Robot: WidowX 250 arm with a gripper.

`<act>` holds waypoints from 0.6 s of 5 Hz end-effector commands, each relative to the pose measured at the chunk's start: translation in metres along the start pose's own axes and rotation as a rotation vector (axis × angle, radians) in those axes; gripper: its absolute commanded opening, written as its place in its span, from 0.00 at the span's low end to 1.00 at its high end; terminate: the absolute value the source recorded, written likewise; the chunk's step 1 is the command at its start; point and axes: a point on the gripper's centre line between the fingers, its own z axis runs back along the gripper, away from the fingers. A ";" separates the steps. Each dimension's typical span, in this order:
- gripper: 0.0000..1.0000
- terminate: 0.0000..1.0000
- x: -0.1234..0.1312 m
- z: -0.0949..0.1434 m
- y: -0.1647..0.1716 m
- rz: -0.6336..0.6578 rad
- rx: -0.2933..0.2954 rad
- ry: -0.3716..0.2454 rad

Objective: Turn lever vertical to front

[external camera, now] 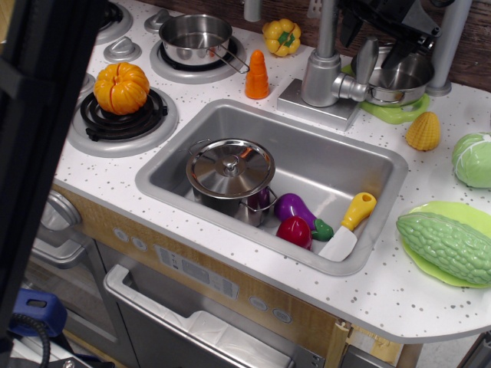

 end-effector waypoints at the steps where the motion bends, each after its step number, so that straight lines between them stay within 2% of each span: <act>1: 0.00 0.00 0.018 0.016 0.007 0.043 -0.016 -0.071; 3: 0.00 0.00 0.004 0.028 0.002 0.076 -0.024 -0.020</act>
